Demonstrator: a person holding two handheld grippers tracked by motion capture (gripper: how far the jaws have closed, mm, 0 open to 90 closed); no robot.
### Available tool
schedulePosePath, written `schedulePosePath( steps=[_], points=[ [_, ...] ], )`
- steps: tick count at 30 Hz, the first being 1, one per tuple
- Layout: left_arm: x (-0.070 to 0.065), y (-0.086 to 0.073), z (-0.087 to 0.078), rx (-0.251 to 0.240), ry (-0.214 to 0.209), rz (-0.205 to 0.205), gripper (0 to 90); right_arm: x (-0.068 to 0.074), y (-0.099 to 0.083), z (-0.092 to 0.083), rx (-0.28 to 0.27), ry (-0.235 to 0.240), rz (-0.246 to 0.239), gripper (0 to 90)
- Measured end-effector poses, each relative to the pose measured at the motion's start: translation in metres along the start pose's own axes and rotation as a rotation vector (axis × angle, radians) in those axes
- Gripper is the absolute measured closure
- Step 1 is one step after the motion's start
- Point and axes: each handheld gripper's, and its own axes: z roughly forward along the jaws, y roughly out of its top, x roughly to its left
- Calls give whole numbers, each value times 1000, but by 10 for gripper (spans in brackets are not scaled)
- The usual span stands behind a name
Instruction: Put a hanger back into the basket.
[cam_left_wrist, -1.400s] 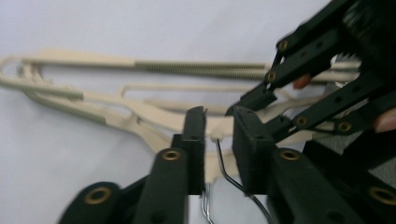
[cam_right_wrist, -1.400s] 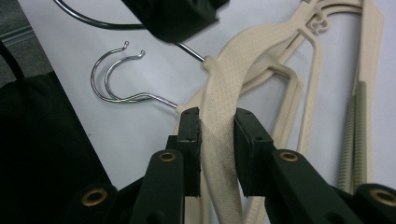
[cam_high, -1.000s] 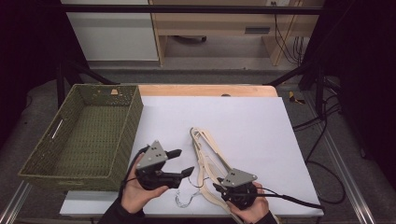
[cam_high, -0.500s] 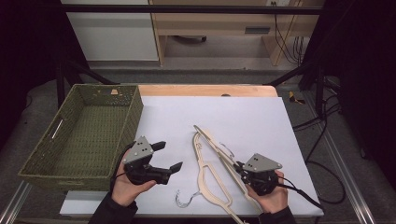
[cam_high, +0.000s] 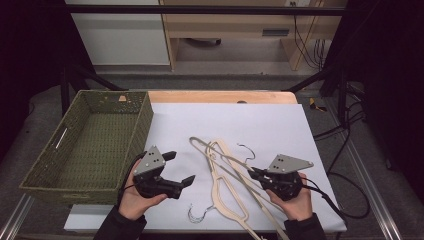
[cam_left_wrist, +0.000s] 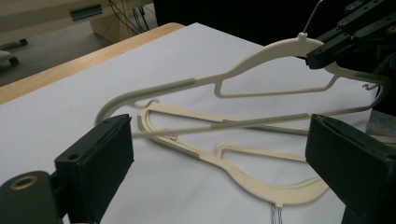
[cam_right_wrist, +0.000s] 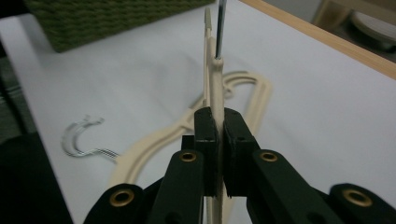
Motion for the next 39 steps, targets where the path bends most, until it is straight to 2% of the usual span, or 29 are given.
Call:
schedulePosePath(
  steps=[1,2,3,6,10,11,13,14,15,18,21,24,28,30,31,33,39],
  points=[
    [0,0,0,0,0,0,75,0,0,0,0,0,0,864],
    [-1,1,1,3,-7,7,74,4,5,6,-15,63,-5,864],
    [-1,1,1,3,-7,7,75,4,5,6,-15,63,-5,864],
    [-4,1,3,17,-14,30,75,14,12,18,-18,159,-14,864],
    [-7,1,9,36,-28,45,82,22,10,23,-10,202,-31,864],
    [-11,0,14,54,-42,61,89,24,9,24,-7,212,-31,864],
    [-12,0,17,65,-49,74,108,26,9,24,-5,219,-32,864],
    [-16,-1,23,89,-67,99,125,28,8,24,-6,238,-31,864],
    [-16,-1,23,89,-67,99,145,28,8,24,-6,238,-31,864],
    [-22,-3,33,132,-86,136,198,29,8,26,-14,268,-33,864],
    [-24,-4,37,147,-85,152,295,31,7,28,-6,289,-32,864],
    [-26,-5,41,182,-104,170,418,32,6,30,3,302,-34,864],
    [-25,-7,43,205,-119,183,539,32,6,33,13,321,-33,865],
    [-25,-7,44,211,-124,187,553,33,5,34,17,324,-32,864],
    [-24,-8,45,222,-132,188,598,33,5,35,19,326,-31,864],
    [-24,-8,45,227,-139,186,631,33,5,35,21,330,-30,865],
    [-27,-8,44,266,-133,236,675,32,5,35,29,342,-26,862]
  ],
)
